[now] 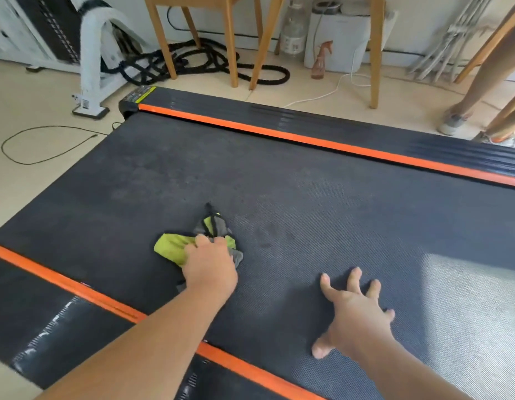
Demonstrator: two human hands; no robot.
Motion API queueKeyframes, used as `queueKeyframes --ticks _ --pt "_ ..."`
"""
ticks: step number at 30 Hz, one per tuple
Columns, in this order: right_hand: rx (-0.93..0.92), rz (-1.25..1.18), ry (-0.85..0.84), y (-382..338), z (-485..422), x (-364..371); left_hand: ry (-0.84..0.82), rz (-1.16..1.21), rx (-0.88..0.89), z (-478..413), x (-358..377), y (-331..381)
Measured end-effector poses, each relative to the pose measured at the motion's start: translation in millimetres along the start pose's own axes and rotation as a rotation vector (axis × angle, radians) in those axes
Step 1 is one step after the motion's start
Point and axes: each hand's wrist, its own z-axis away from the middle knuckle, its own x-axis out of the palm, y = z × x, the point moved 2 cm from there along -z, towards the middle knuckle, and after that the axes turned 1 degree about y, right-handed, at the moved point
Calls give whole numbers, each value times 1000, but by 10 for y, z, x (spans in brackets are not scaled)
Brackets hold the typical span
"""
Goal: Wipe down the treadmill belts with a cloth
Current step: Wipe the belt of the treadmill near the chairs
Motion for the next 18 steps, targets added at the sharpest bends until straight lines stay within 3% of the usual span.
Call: queueKeyframes --ticks 2,4,7,9,12,13,18 --pt "5 2 2 -2 -9 -5 54 5 128 168 62 380" --pt "3 13 -1 -7 -4 -10 90 -4 408 292 98 596" --pt "-3 14 7 8 -4 11 -4 -2 683 32 1 471" --pt "-11 20 22 4 -9 23 9 -33 583 -316 -36 315" --pt "-5 23 14 -7 -9 19 133 30 206 -387 -55 382" --pt "-3 24 15 -12 -14 9 141 11 220 -269 -12 540" --pt "-15 19 -1 -7 17 2 6 20 920 322 70 896"
